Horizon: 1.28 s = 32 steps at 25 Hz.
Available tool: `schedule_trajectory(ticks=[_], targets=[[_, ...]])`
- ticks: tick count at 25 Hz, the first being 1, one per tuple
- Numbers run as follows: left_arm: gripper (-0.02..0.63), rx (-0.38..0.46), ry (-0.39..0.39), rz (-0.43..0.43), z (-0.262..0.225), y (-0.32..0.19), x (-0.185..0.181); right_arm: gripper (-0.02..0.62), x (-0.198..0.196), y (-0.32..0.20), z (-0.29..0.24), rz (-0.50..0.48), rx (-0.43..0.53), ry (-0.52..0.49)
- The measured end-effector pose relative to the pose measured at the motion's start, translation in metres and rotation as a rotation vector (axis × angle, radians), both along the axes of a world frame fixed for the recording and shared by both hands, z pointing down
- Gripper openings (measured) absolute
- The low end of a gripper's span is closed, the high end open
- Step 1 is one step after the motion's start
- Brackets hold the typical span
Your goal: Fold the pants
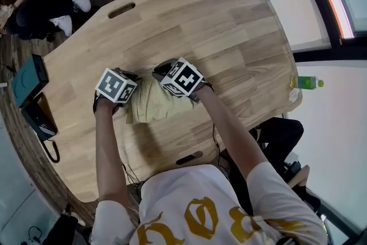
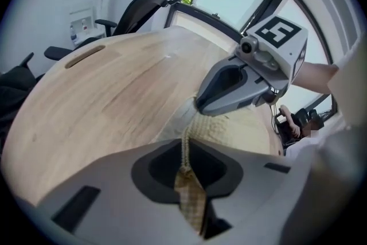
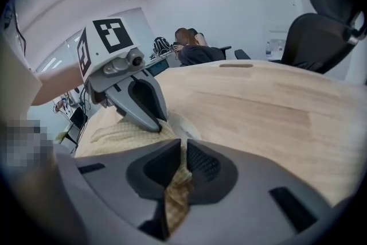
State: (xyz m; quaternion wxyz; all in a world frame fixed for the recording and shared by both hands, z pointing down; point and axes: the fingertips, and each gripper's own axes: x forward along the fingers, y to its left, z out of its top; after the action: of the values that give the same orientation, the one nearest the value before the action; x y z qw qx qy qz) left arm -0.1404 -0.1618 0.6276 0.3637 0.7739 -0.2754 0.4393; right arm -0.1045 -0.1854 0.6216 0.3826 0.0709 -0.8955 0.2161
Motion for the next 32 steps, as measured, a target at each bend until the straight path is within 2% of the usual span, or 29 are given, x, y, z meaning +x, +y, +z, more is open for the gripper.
schedule_trajectory(ticks=[4, 6, 9, 12, 16, 20, 23, 25, 26, 28, 30, 32], targets=[[0.046, 0.011, -0.01, 0.008, -0.001, 0.002, 0.0, 0.034, -0.002, -0.001, -0.004, 0.008, -0.008, -0.029], [0.046, 0.042, -0.022, 0.026, -0.004, 0.002, 0.002, 0.043, 0.001, -0.004, -0.009, 0.051, 0.002, -0.067], [0.065, 0.092, 0.022, 0.03, -0.011, 0.003, 0.007, 0.067, 0.009, -0.006, -0.015, 0.095, 0.047, -0.09], [0.11, 0.128, 0.053, -0.003, -0.018, 0.004, 0.005, 0.086, 0.017, -0.012, -0.027, 0.145, 0.108, -0.13], [0.158, 0.194, 0.048, -0.042, -0.029, 0.003, 0.0, 0.089, 0.029, -0.024, -0.048, 0.255, 0.119, -0.193], [0.16, 0.25, 0.085, -0.115, -0.045, -0.002, -0.003, 0.086, 0.04, -0.029, -0.065, 0.321, 0.156, -0.224], [0.158, 0.313, 0.077, -0.152, -0.06, -0.004, -0.009, 0.068, 0.047, -0.028, -0.08, 0.371, 0.181, -0.258], [0.122, 0.367, 0.077, -0.184, -0.073, -0.004, -0.015, 0.045, 0.051, -0.022, -0.09, 0.389, 0.176, -0.288], [0.076, 0.391, 0.081, -0.202, -0.08, -0.003, -0.018, 0.011, 0.052, -0.018, -0.095, 0.391, 0.167, -0.307], [0.028, 0.438, 0.083, -0.246, -0.092, -0.002, -0.025, 0.008, 0.052, -0.009, -0.106, 0.398, 0.138, -0.362], [0.018, 0.501, 0.071, -0.309, -0.104, -0.002, -0.033, 0.006, 0.053, -0.002, -0.118, 0.411, 0.134, -0.404], [0.012, 0.566, 0.07, -0.371, -0.116, 0.0, -0.036, 0.006, 0.056, 0.004, -0.124, 0.426, 0.186, -0.389]])
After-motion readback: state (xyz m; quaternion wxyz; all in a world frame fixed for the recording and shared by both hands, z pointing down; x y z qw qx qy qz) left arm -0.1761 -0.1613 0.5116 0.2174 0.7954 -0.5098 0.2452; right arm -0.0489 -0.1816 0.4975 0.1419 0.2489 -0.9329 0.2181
